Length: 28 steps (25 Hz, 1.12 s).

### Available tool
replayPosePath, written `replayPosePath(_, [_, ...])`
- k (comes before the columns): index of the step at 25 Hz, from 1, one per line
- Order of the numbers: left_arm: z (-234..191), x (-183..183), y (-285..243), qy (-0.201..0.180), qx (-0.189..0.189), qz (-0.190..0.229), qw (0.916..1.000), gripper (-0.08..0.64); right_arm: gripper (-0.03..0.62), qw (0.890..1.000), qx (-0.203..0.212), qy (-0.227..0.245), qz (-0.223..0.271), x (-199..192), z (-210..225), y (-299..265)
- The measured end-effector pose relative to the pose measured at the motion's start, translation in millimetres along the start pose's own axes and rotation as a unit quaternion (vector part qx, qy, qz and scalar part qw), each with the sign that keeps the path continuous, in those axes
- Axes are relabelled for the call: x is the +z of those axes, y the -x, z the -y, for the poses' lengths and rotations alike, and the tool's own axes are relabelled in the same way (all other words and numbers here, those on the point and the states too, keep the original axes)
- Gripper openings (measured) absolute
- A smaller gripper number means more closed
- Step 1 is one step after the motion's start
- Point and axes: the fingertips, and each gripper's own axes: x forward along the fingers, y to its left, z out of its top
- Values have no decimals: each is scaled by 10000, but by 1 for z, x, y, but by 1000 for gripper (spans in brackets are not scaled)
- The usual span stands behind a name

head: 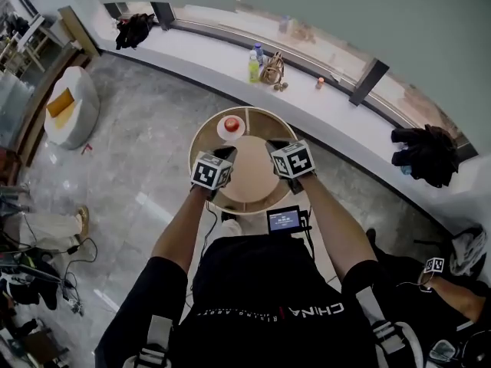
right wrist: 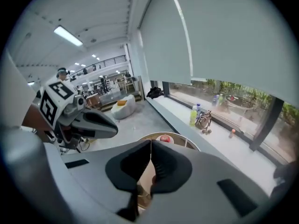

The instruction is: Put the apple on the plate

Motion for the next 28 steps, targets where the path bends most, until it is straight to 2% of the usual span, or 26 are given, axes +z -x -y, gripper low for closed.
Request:
replayPosePath(3, [28,-12,7,24,150,-22,9999,17,32,9998,107,-78,155,-16,-1,24])
replayPosePath(7, [59,-24,22,21,339,-43,9994,17,32,9997,241,42,42,-42,-11,44])
replayPosePath(11, [81,-43,43,69,396,-66,9992,17,32,9998,209,48,-11,-56,-27,62])
replayPosePath(19, [115,-101,101,96,481,-194,9986,17,32,9986,470,-235,38,-91,-91,104])
replayPosePath(24, [155,-132,136,136,405,-50,9991,17,32,9995,292,-74,-36,-121,-122,134])
replayPosePath(28, [167,-165,178,145,456,-12,9989,17,32,9993,360,101,6,-136,-180,150])
